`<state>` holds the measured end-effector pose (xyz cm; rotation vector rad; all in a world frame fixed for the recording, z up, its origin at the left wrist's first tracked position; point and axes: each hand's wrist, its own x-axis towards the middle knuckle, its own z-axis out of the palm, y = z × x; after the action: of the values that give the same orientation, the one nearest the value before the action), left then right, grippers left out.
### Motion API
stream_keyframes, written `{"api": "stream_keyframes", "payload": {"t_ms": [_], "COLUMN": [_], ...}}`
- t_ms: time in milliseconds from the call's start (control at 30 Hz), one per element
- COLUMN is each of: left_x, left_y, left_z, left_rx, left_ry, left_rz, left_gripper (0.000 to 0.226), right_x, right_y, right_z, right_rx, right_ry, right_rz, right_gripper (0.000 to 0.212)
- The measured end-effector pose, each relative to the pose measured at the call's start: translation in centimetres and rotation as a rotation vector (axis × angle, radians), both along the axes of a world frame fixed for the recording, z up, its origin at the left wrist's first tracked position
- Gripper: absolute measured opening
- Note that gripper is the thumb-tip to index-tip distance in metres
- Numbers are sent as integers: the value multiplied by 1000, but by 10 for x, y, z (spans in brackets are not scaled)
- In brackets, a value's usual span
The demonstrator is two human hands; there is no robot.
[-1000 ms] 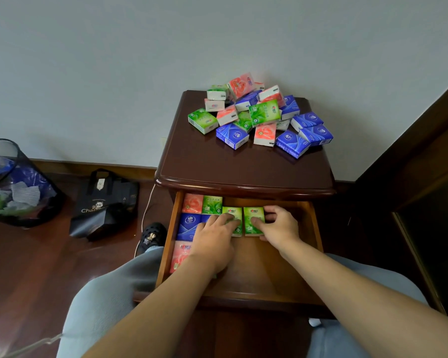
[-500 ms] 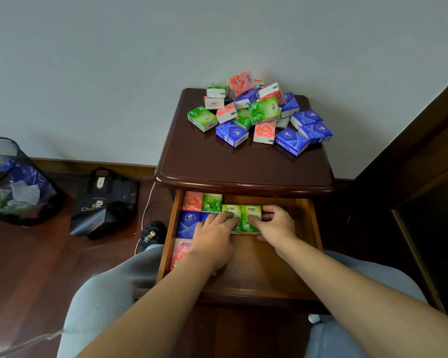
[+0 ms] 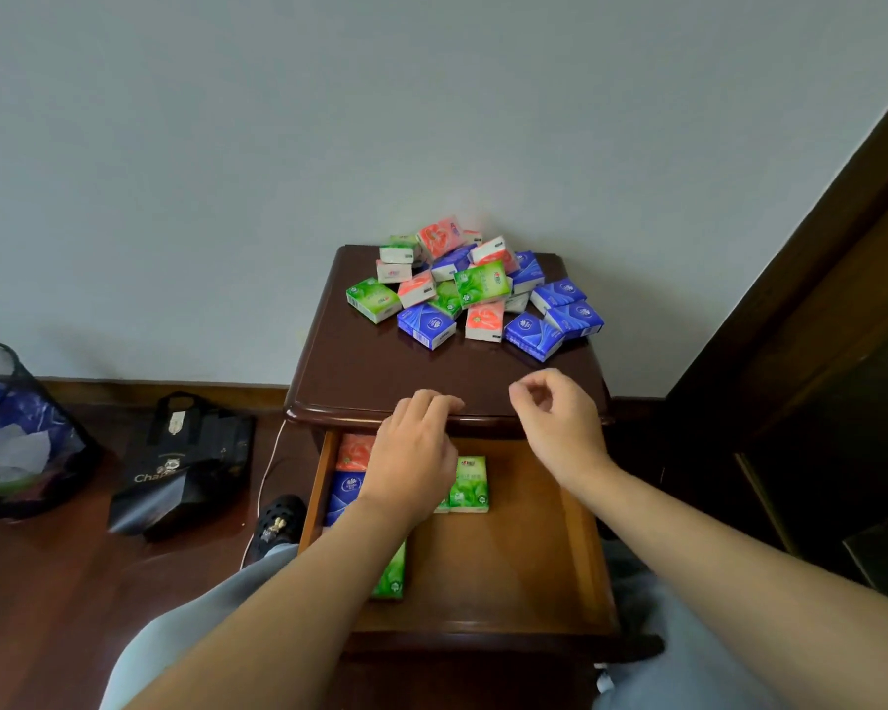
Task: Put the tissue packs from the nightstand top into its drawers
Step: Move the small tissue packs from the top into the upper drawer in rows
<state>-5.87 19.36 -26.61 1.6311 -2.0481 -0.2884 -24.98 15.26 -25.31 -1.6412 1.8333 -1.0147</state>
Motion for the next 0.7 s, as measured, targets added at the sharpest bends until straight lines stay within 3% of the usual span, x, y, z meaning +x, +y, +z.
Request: {"api": "stream_keyframes", "payload": {"t_ms": [67, 167, 267, 367, 467, 567, 633, 700], "left_x": [-6, -11, -11, -8, -12, -23, -35, -51], "left_y": [-12, -22, -23, -28, -35, -39, -45, -56], "left_z": [4, 0, -2, 4, 13, 21, 24, 26], "left_rx": [81, 250, 315, 325, 342, 281, 211, 147], "left_ry": [-49, -156, -133, -147, -205, -348, -393, -362], "left_rz": [-3, -20, -26, -42, -17, 48, 49, 15], "left_gripper": [54, 59, 62, 62, 58, 53, 52, 55], "right_x": [-6, -10, -14, -15, -19, -35, -50, -65], "right_y": [-21, -51, -76, -89, -101, -114, -121, -124], "right_z": [5, 3, -3, -12, -11, -7, -8, -12], "right_rx": [-64, 131, 152, 109, -5, -73, 20, 126], "right_ry": [149, 350, 387, 401, 252, 461, 595, 595], "right_rz": [2, 16, -20, -84, -223, -258, -209, -153], "right_gripper": [26, 71, 86, 87, 70, 56, 54, 51]}}
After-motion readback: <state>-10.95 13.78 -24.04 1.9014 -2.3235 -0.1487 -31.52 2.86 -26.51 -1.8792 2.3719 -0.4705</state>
